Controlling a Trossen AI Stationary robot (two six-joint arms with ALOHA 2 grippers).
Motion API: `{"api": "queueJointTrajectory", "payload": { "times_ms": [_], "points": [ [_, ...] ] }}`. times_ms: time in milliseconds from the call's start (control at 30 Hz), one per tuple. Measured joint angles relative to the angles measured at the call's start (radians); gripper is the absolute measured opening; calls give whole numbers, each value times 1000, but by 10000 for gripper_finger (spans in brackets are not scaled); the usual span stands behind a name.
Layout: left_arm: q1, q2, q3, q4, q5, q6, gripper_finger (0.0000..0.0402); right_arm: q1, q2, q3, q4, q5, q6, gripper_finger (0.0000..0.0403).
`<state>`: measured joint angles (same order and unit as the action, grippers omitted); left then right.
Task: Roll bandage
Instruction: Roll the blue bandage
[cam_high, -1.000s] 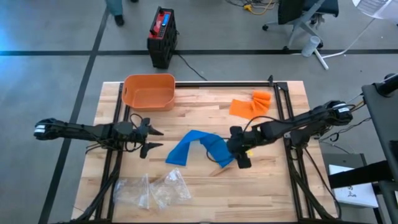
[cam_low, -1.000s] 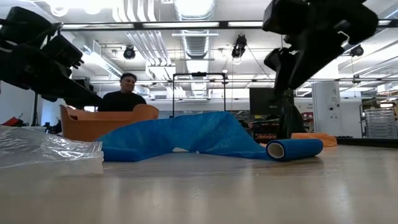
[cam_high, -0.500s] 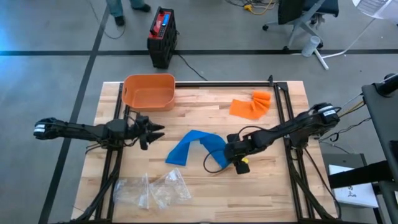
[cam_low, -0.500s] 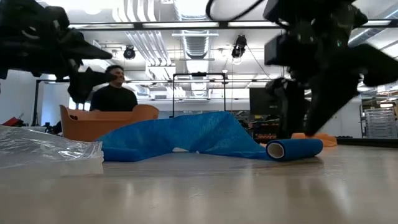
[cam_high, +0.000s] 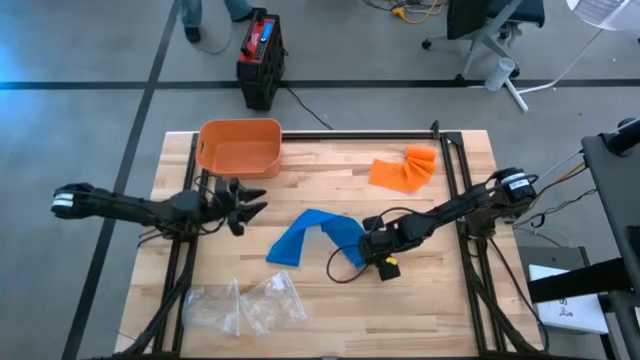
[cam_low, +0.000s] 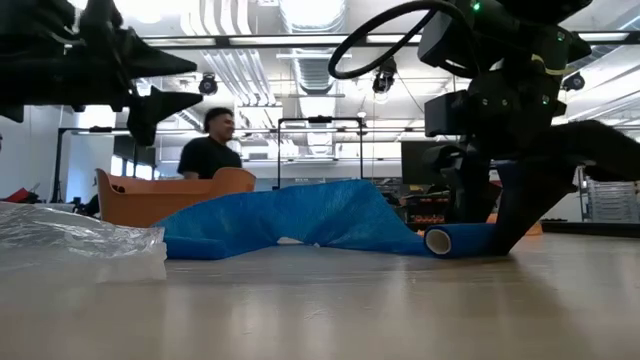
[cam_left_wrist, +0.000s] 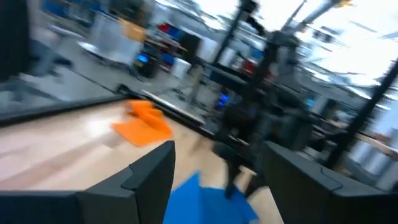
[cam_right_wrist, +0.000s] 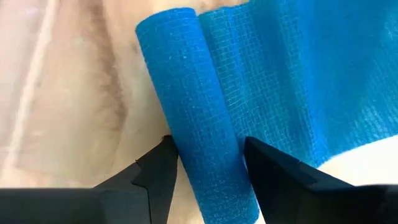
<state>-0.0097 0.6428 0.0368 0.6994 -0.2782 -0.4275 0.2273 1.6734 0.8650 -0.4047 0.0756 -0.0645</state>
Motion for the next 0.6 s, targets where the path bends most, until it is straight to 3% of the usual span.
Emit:
{"api": "queueJointTrajectory", "payload": {
  "times_ms": [267,600],
  "points": [
    [0,107,0,-3,-127,-86,231,-1,-33,-2,-11,9,13,149],
    [0,191,0,25,-125,-117,231,-1,-111,-2,-8,-4,28,122]
  ]
}}
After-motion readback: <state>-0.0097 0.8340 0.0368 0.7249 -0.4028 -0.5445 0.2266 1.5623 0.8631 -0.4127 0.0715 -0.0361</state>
